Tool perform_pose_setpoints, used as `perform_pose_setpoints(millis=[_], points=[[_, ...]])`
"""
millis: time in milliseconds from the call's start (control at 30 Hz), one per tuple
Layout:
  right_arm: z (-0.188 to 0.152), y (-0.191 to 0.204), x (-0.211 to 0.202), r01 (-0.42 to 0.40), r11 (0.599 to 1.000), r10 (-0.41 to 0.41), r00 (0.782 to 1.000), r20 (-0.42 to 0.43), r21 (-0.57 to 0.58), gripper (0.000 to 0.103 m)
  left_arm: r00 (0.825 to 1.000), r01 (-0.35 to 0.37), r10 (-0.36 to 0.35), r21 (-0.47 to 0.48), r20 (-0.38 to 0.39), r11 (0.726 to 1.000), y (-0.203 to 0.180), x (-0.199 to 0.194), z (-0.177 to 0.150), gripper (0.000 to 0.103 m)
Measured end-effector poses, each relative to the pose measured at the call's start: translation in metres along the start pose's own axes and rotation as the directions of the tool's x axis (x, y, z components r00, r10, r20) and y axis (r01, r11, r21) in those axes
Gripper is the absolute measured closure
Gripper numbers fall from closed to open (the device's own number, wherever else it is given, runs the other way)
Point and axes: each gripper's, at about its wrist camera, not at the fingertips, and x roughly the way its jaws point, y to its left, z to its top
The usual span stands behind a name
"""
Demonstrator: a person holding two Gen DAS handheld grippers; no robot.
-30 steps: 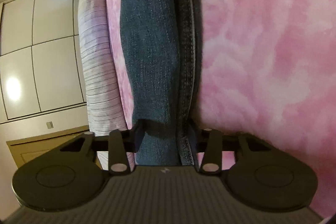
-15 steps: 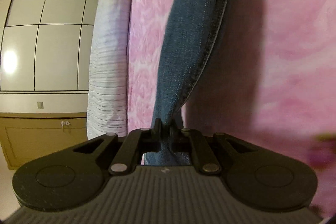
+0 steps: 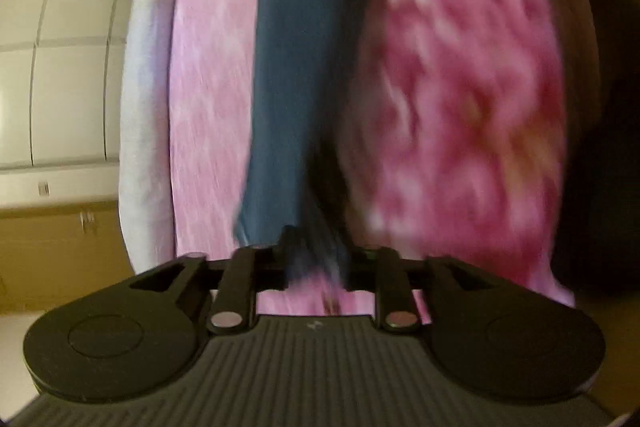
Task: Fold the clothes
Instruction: 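Lay the jeans flat on the bedspread and open both grippers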
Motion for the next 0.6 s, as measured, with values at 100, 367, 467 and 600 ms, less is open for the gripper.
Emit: perform_pose_setpoints(millis=[100, 367, 467, 600], points=[[-0.010, -0.014, -0.016, 0.051, 0.986, -0.043, 0.998, -0.053, 0.156, 0.060, 0.998, 0.008, -0.019, -0.173, -0.060, 0.985, 0.019, -0.010, -0.031, 0.081], [0.049, -0.047, -0.077, 0.038, 0.893, -0.102, 0.988, 0.118, 0.448, 0.055, 0.980, 0.197, -0.136, -0.848, 0.148, 0.493, 0.121, 0.003, -0.077, 0.061], [0.106, -0.046, -0.087, -0.087, 0.895, -0.038, 0.962, 0.270, 0.438, 0.050, 0.941, 0.323, -0.190, -0.909, 0.280, 0.264, 0.148, 0.033, -0.090, 0.059], [0.187, -0.045, -0.091, -0.264, 0.899, 0.087, 0.890, 0.448, 0.349, 0.045, 0.887, 0.397, -0.280, -0.916, 0.366, 0.061, 0.167, 0.080, -0.103, 0.059]])
